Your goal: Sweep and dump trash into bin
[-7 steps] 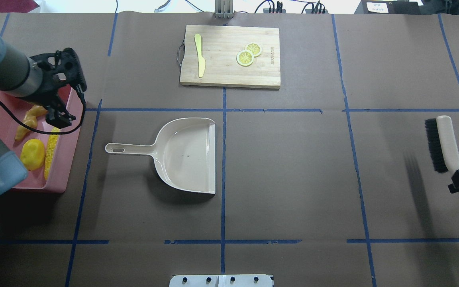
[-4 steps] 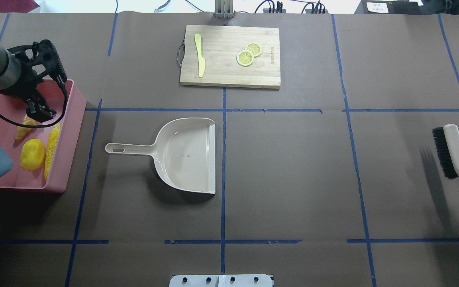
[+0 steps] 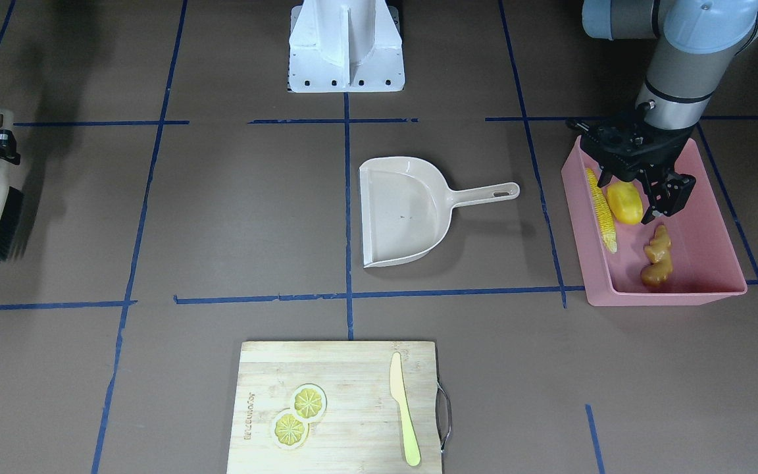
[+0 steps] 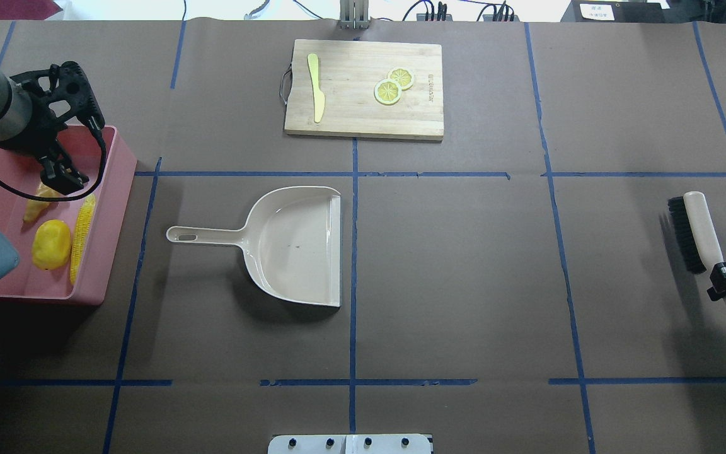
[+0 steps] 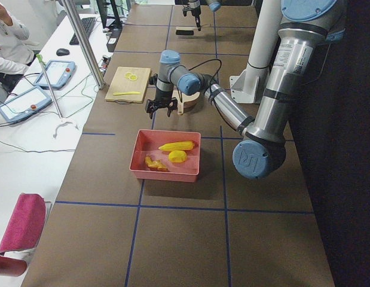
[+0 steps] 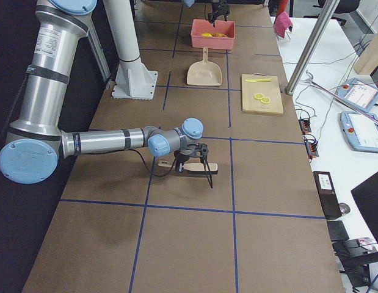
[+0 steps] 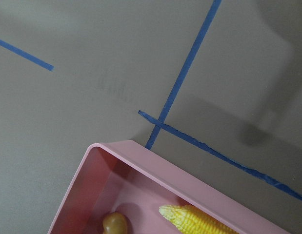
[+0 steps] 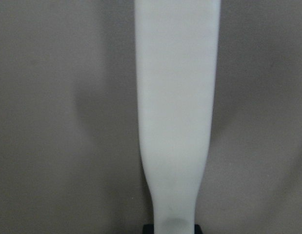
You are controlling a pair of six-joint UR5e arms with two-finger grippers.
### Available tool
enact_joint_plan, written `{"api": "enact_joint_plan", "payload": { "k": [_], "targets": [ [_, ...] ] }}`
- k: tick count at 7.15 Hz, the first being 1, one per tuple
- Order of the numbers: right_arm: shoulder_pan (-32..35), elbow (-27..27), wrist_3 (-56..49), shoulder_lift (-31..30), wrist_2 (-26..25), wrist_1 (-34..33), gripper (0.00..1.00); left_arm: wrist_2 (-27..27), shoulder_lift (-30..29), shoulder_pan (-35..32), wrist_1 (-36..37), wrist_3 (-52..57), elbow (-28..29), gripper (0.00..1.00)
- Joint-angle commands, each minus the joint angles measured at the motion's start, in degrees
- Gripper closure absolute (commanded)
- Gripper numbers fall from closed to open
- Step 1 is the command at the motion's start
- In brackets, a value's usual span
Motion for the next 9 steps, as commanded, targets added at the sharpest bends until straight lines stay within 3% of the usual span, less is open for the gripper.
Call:
{"api": "enact_joint_plan", "payload": {
  "k": [1, 2, 3, 4, 5, 7, 8, 9],
  "targets": [
    [0.0, -3.2, -0.1, 2.1, 0.0, 0.3, 0.70, 0.0, 0.1, -0.1, -0.2, 0.0, 0.2, 0.04],
    [0.0, -3.6, -0.1, 2.6, 0.1, 0.3, 0.56, 0.0, 0.1, 0.0, -0.2, 0.0, 0.2, 0.02],
    [0.0, -3.3, 0.0, 2.6, 0.1, 0.4, 0.14, 0.0, 0.1, 0.0, -0.2, 0.1, 0.3, 0.01],
    [0.2, -1.5, 0.1, 1.9, 0.1, 0.4, 0.00, 0.0, 0.1, 0.0, -0.2, 0.1, 0.4, 0.01],
    [1.0, 0.0, 0.1, 1.4, 0.3, 0.4, 0.00, 0.0, 0.2, -0.1, -0.3, 0.1, 0.5, 0.01],
    [12.8, 8.0, -0.1, -1.6, 3.7, -0.4, 0.00, -0.1, 1.9, -3.3, -0.3, 0.4, 0.7, 0.01],
    [15.8, 7.5, -2.2, -1.7, 5.0, -0.6, 0.00, -3.8, 2.8, -7.5, -0.1, 0.1, 3.1, 0.01],
    [17.9, 7.1, -5.5, -1.7, 4.3, -3.1, 0.00, -11.8, 2.9, -14.3, -0.3, 0.2, 10.0, 0.01]
  ]
}}
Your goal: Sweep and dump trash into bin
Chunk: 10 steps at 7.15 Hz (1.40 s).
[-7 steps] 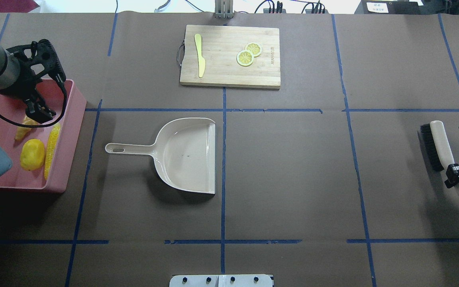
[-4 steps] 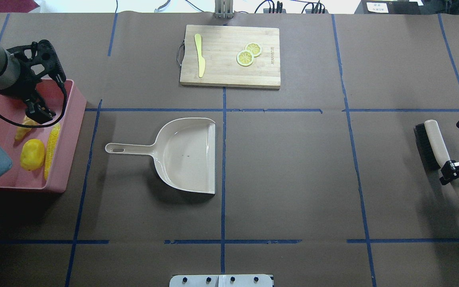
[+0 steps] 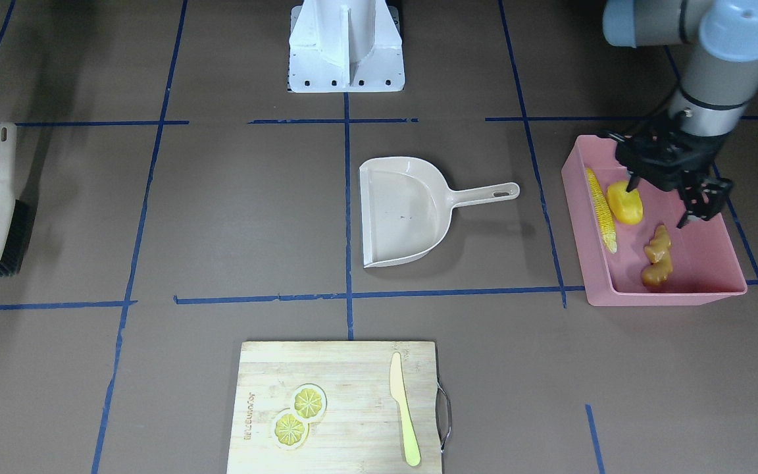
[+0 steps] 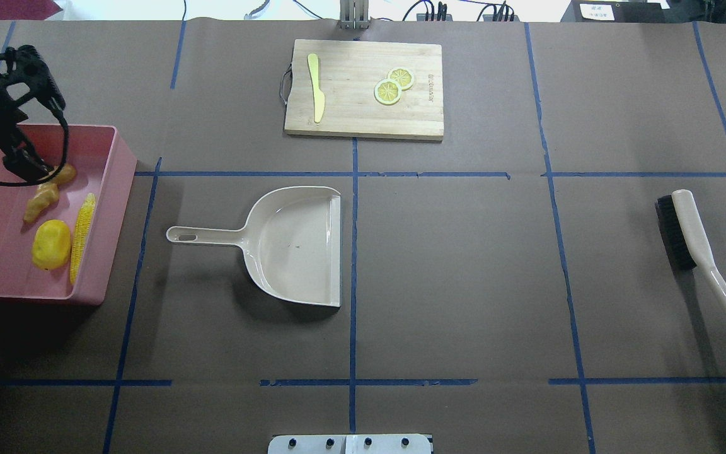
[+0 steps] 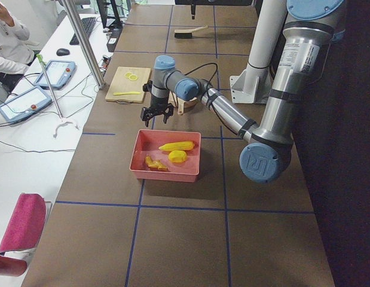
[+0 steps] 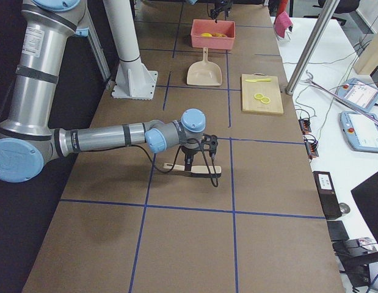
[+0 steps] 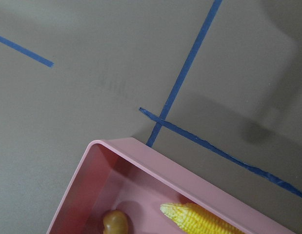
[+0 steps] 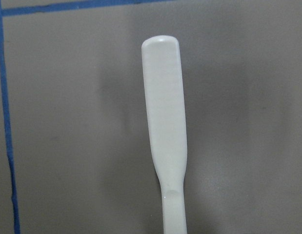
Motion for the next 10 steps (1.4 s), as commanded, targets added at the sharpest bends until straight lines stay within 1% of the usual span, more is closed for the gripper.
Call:
{"api": "enact_joint_plan", "payload": {
  "k": [1, 2, 3, 4, 5, 6, 8, 9, 10],
  "targets": [
    [6.3, -0.3, -9.3, -0.3, -0.7, -6.5, 0.00, -13.4, 0.5, -13.2, -0.4, 0.0, 12.6, 0.01],
    [9.5, -0.3, -17.2, 0.3, -3.5, -12.1, 0.00, -14.6, 0.1, -17.9, 0.3, -0.7, 16.6, 0.01],
    [11.8, -1.1, -22.2, 1.9, -5.2, -15.8, 0.00, -14.7, 0.4, -21.1, 0.7, -5.3, 19.7, 0.00],
    [12.5, -1.1, -23.1, 2.8, -5.2, -17.3, 0.00, -17.5, 0.5, -23.5, 3.3, -7.1, 20.9, 0.00],
    [12.5, -1.1, -23.1, 2.8, -5.1, -17.3, 0.00, -20.0, 0.4, -25.9, 7.8, -12.6, 20.4, 0.00],
    [12.5, -1.2, -23.1, 3.1, -5.1, -17.3, 0.00, -19.6, 1.5, -27.0, 7.8, -13.6, 19.9, 0.00],
    [12.6, -1.9, -23.0, 4.1, -5.1, -17.3, 0.00, -19.6, 3.4, -27.1, 7.4, -13.2, 19.7, 0.00],
    [12.6, -1.9, -23.1, 4.2, -5.1, -17.2, 0.00, -19.5, 4.6, -27.0, 4.5, -13.9, 19.7, 0.00],
    [12.6, -1.9, -23.0, 4.4, -4.9, -17.2, 0.00, -19.6, 5.1, -27.0, 4.0, -13.9, 20.3, 0.00]
  ]
}}
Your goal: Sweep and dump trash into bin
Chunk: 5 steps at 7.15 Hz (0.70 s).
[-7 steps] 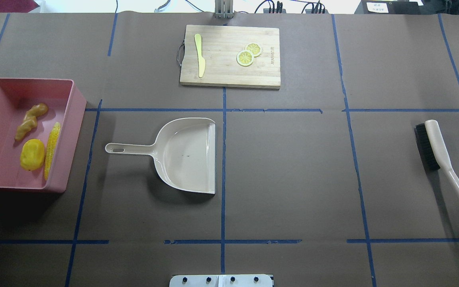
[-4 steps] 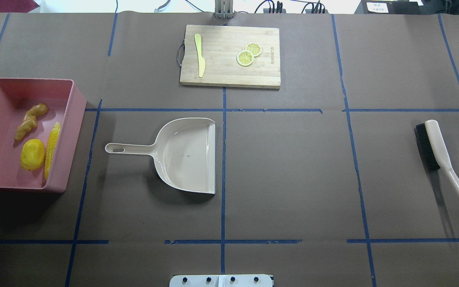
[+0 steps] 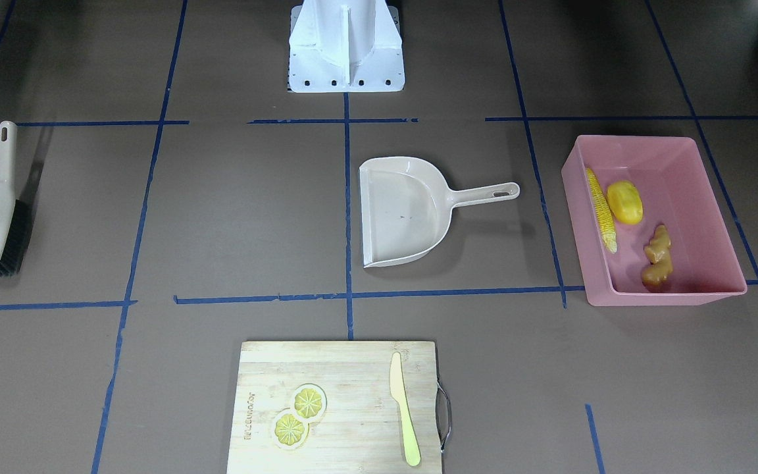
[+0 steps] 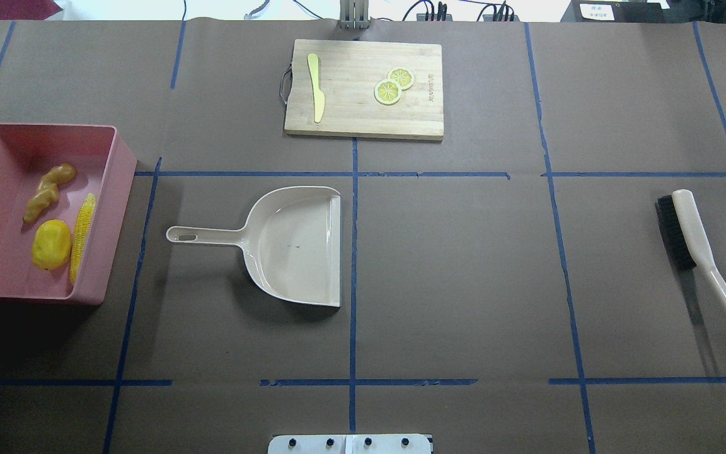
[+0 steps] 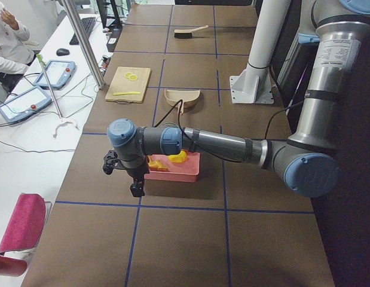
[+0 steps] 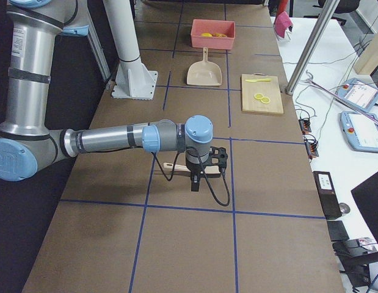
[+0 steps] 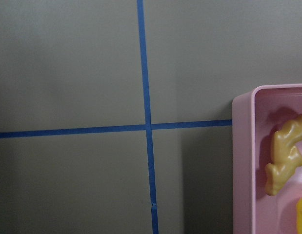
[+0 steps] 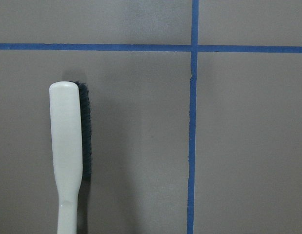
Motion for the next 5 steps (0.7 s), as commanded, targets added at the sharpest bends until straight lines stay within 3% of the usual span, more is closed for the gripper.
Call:
{"api": "enact_joint_plan", "payload": {
  "k": [1, 5],
  "targets": [
    [0.0, -0.1, 0.0, 0.2, 0.1, 0.0, 0.00, 0.0, 1.0, 0.1, -1.4, 0.3, 0.1, 0.00],
    [0.0, -0.1, 0.0, 0.2, 0.1, 0.0, 0.00, 0.0, 0.9, 0.1, -1.4, 0.4, -0.1, 0.00]
  ]
}}
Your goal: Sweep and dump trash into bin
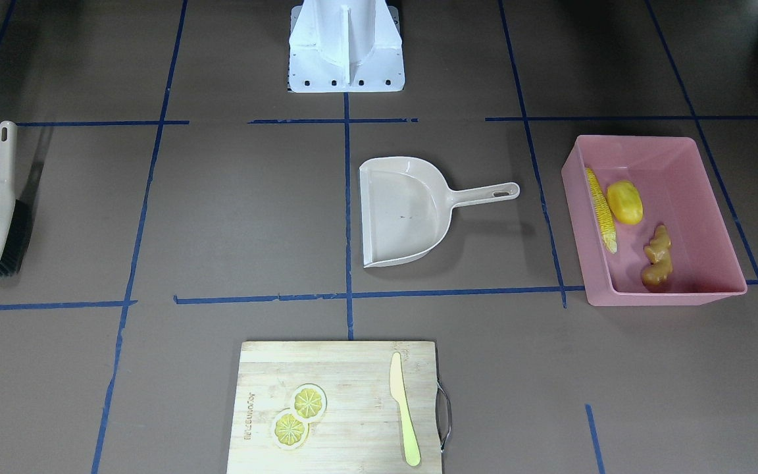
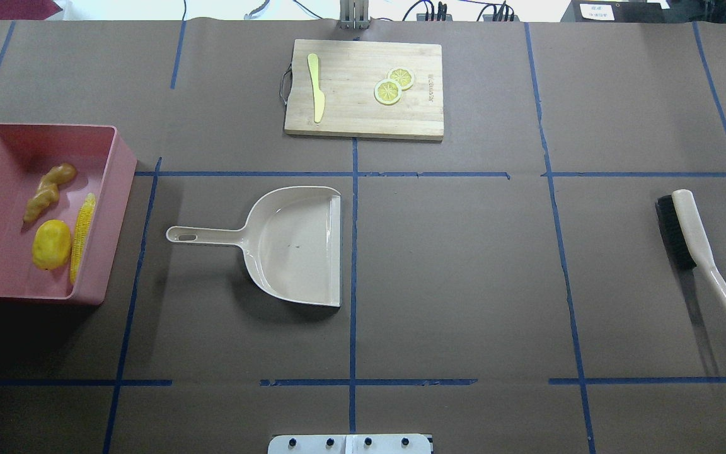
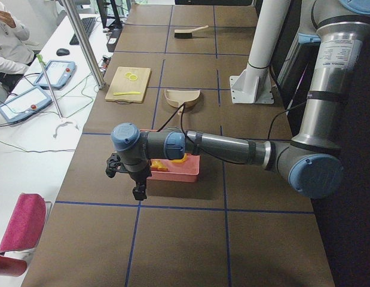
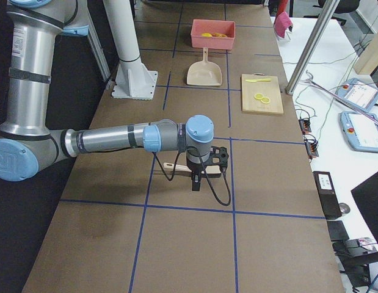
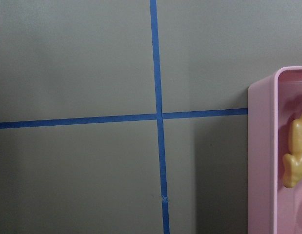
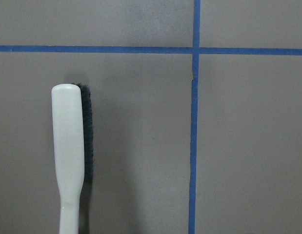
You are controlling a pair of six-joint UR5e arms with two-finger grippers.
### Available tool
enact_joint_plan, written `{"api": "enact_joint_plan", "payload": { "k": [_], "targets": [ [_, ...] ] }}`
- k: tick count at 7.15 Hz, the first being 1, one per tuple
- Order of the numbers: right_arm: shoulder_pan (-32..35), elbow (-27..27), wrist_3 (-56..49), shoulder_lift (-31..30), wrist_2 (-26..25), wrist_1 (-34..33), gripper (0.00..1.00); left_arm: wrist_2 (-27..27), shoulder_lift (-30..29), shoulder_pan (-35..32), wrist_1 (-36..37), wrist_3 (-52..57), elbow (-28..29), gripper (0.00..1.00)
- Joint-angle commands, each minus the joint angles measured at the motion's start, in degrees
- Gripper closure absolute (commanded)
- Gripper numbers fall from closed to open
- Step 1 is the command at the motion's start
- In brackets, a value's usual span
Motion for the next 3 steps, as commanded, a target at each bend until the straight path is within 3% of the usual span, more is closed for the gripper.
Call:
{"api": "enact_joint_plan", "payload": {
  "k": [1, 3],
  "targets": [
    [0.0, 0.0, 0.0, 0.0, 0.1, 0.0, 0.00, 0.0, 0.1, 0.0, 0.1, 0.0, -0.1, 0.00],
    [0.0, 0.0, 0.0, 0.0, 0.0, 0.0, 0.00, 0.0, 0.1, 0.0, 0.0, 0.0, 0.0, 0.00]
  ]
}}
